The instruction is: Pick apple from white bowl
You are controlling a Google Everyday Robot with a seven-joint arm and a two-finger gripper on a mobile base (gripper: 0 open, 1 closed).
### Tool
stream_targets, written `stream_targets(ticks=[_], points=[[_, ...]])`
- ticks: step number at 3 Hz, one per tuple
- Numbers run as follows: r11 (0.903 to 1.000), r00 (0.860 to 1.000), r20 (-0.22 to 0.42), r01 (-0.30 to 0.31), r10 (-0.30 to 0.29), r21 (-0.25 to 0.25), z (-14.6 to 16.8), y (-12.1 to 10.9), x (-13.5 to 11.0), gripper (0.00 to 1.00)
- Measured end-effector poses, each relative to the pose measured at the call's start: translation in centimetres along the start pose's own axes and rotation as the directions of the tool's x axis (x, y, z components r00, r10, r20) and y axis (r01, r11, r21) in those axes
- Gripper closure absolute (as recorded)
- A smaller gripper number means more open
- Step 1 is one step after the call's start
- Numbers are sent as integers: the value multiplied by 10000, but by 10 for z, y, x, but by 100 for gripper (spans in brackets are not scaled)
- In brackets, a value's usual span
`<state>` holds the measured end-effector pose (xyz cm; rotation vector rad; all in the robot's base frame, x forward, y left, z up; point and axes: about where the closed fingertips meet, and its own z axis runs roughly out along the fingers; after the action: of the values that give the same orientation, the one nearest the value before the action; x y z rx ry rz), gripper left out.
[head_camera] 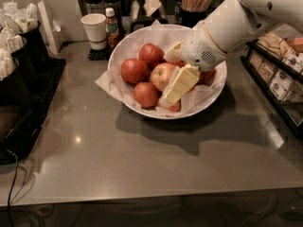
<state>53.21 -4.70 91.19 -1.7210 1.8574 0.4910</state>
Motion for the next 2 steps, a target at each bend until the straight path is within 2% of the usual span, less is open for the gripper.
stream_targets(ticks=[1,2], points=[[9998,9999,-45,-100,101,149,-4,0,2,42],[9992,9994,-225,-275,281,296,-7,-1,11,41]])
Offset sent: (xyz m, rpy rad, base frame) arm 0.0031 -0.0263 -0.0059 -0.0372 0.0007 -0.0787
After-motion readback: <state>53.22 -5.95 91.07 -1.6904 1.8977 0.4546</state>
